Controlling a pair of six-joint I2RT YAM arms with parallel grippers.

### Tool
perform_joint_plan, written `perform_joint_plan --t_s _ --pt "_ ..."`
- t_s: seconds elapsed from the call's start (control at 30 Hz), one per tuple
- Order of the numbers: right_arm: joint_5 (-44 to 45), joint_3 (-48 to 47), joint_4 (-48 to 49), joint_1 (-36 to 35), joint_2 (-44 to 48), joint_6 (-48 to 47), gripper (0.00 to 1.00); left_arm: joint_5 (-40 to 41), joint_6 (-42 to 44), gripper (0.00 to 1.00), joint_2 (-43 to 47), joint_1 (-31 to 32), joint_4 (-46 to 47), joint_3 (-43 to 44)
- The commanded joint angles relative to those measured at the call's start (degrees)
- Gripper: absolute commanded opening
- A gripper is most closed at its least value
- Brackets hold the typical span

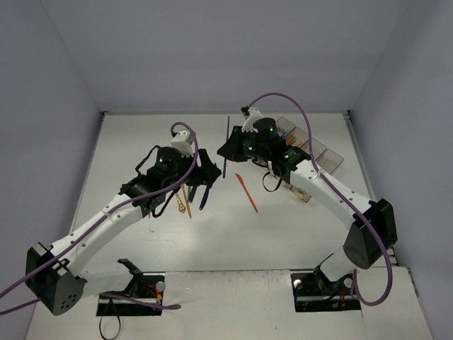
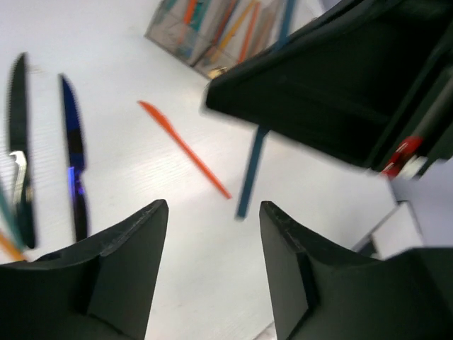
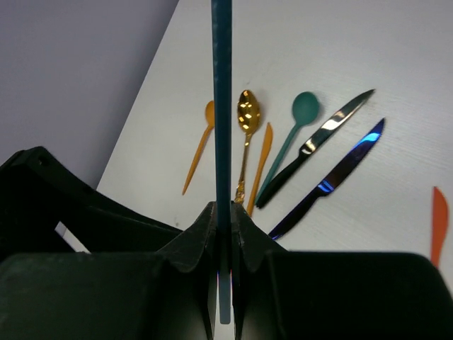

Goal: Sort the eating utensils into containers

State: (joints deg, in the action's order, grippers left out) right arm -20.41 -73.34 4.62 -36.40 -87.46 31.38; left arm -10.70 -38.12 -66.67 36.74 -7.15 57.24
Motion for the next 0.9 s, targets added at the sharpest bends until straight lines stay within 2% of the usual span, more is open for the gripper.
perform_joint_plan --t_s 0.0,0.13,0.3,0.43,0.57,0.87 --pt "7.7 0.7 3.9 4.9 1.4 0.1 0.00 11.1 3.8 0.68 3.0 -0.5 -6.8 2.9" --pt "12.8 2.1 3.4 11.2 0.6 1.0 0.00 19.7 6.2 0.87 6.9 -2.1 -15.1 2.9" --pt "19.0 1.8 1.7 19.8 -2.8 2.0 0.00 26.7 11.6 0.97 13.4 -6.2 -22.0 2.1" --pt "23.4 0.5 1.5 24.8 -6.7 3.1 0.00 30.8 16.8 0.97 18.3 -10.2 -25.1 1.0" --pt "23.7 -1.1 1.5 28.4 -11.7 4.4 0.00 33.6 20.7 0.97 22.7 -13.0 -26.1 -0.9" --pt "22.7 -4.4 1.5 29.4 -21.3 7.9 0.01 35.5 20.6 0.97 29.1 -13.7 -26.1 -8.8"
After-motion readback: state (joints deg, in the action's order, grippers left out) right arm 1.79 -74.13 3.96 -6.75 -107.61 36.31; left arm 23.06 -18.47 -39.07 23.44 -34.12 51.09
